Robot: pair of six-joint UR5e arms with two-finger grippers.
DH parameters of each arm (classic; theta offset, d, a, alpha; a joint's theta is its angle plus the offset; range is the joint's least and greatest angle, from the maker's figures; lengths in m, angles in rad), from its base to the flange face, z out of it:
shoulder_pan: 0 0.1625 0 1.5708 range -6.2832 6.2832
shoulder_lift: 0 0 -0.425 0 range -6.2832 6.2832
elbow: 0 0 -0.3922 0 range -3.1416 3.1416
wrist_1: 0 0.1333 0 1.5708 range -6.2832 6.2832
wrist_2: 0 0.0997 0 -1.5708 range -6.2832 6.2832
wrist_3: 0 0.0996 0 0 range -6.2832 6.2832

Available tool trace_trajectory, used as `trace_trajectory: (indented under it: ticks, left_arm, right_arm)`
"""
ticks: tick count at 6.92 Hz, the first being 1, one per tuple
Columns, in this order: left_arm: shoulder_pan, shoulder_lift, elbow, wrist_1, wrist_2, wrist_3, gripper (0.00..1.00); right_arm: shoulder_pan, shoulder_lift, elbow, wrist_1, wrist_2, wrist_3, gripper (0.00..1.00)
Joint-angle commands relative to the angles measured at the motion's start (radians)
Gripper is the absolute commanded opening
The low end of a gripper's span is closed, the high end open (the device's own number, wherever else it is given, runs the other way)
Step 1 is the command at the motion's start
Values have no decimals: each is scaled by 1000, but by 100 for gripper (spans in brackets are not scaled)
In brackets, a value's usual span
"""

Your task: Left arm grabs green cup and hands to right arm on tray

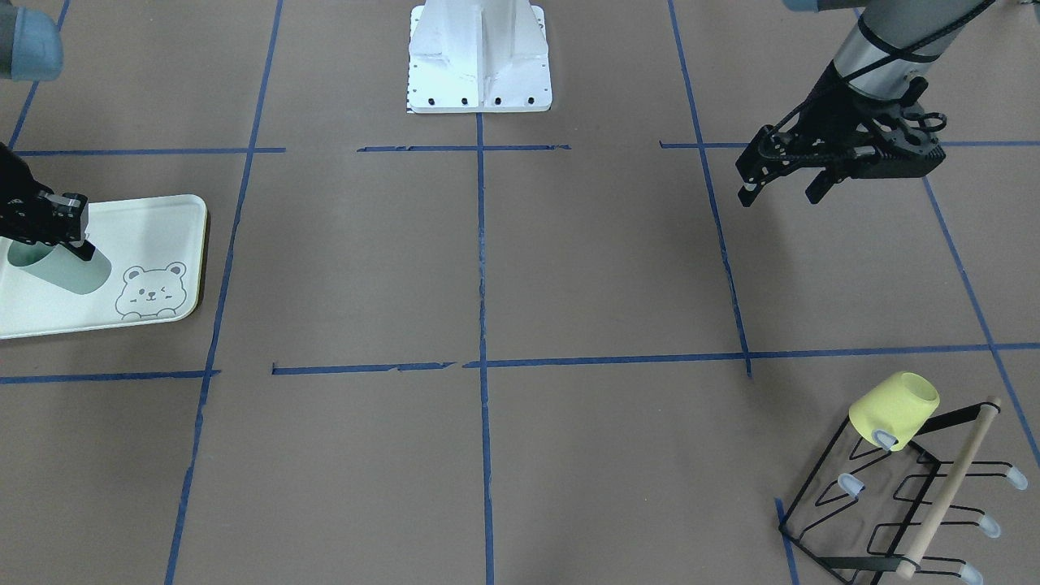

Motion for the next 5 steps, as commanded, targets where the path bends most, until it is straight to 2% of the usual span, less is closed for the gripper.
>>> trace_trajectory:
  ticks: [1, 5]
  left_arm:
    - [-2, 25, -32, 18, -1, 22, 100]
    - [0, 24, -39, 18, -3, 14, 100]
  right_arm:
    - [-81, -5, -3, -127, -70, -110, 0]
    - [-95, -35, -79, -113, -78, -176, 0]
